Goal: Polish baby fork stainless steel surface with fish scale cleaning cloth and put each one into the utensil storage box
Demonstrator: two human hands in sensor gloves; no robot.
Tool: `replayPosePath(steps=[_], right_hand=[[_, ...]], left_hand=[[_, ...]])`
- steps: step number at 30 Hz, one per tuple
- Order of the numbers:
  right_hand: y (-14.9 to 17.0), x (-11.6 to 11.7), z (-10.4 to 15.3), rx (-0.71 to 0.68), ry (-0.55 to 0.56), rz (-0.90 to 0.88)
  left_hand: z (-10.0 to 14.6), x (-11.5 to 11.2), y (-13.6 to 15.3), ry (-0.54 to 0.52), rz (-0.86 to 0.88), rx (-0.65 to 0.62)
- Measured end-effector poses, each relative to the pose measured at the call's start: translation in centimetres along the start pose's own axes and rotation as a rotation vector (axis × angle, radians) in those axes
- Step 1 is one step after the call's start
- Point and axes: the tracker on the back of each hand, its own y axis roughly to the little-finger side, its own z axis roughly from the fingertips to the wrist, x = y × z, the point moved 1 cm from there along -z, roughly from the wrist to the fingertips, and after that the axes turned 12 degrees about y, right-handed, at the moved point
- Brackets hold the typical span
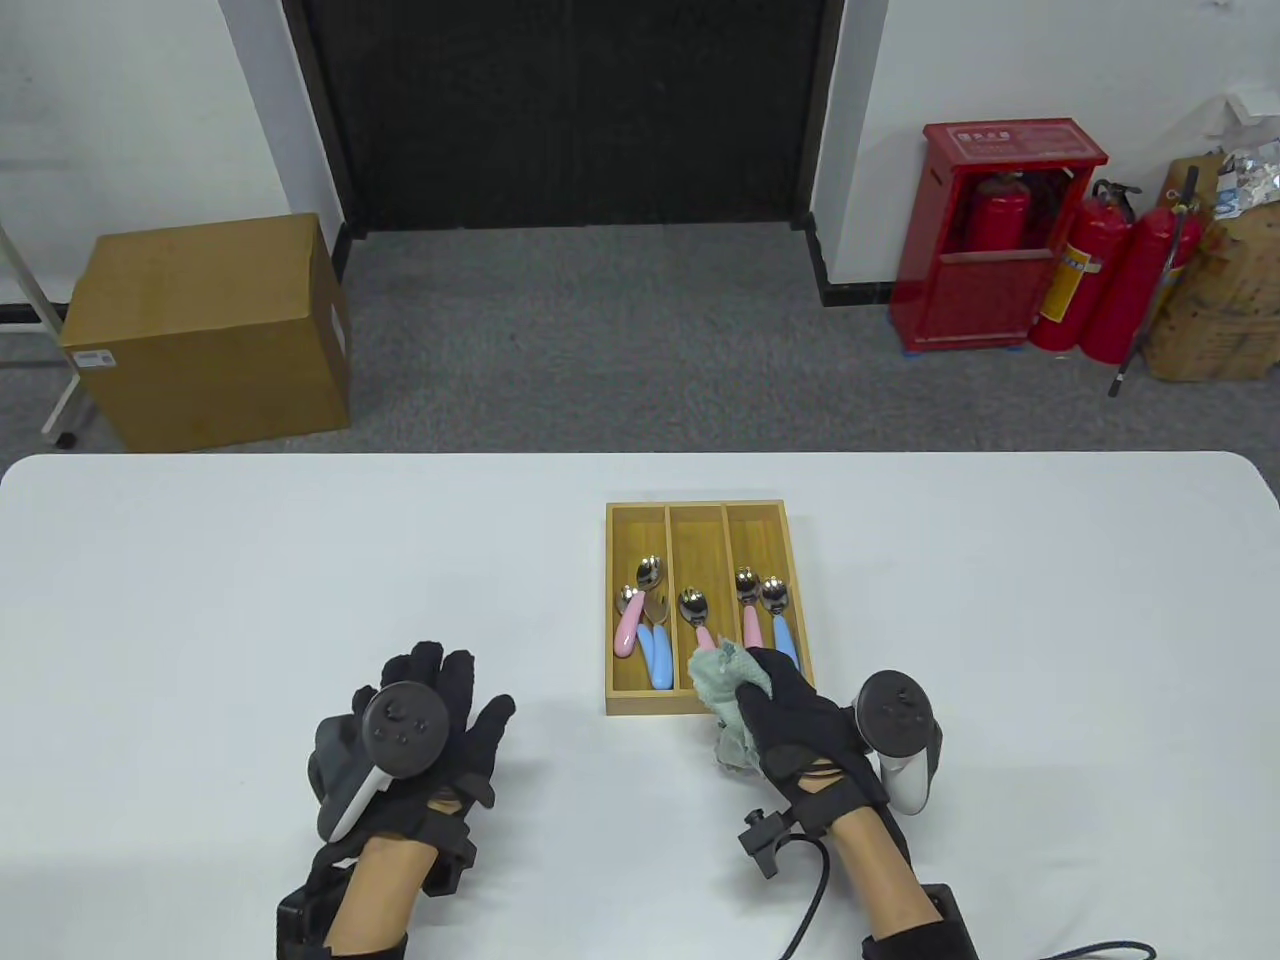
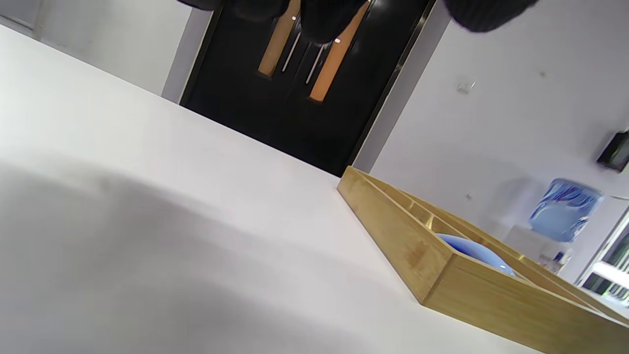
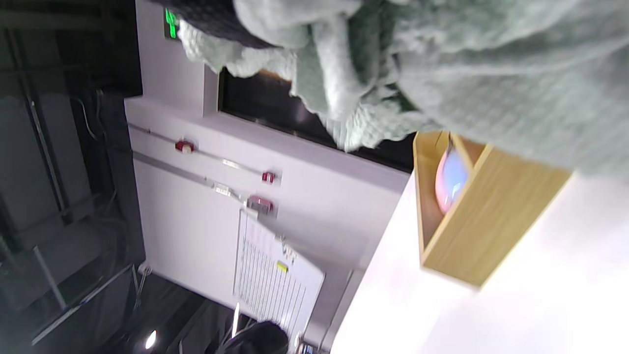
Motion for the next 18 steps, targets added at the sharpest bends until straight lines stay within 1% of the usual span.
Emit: replayPosePath(steps=[1, 2, 4, 5, 8, 10, 12, 14, 18], right_hand=[[-0.2, 0.3, 0.1, 0.002, -0.025, 0.011], [-0.4, 0.6, 0.2, 0.001, -0.049, 0.045], [-0.8, 1.0, 0.4, -0.028, -0.037, 0.133], [-1.1, 1.2, 0.6, -0.020, -0.022, 0.197], [-1.1, 1.7, 0.7, -0.026, 0.009, 0.260], [-0.9, 2.1, 0.8, -0.025, 0.004, 0.331], [-0.8, 2.4, 0.9, -0.050, -0.015, 0.455], [-0.5, 3.2, 1.2, -0.081, -0.098, 0.621], [0.7, 4.7, 1.6, -0.056, -0.209, 0.791]], left_hand=[[-0.1, -0.3, 0.2, 0.026, 0.005, -0.011], [0.1, -0.3, 0.2, 0.068, 0.012, 0.003], [0.3, -0.2, -0.2, 0.041, 0.012, -0.018], [0.4, -0.2, -0.5, 0.044, 0.023, -0.033], [0.5, -0.6, -1.3, 0.054, 0.010, -0.057], [0.5, -1.0, -1.8, 0.061, -0.009, -0.069], [0.5, -1.4, -2.1, 0.070, -0.033, -0.081], [0.4, -1.9, -2.4, 0.082, -0.061, -0.088], [0.2, -2.3, -2.6, 0.096, -0.063, -0.089]])
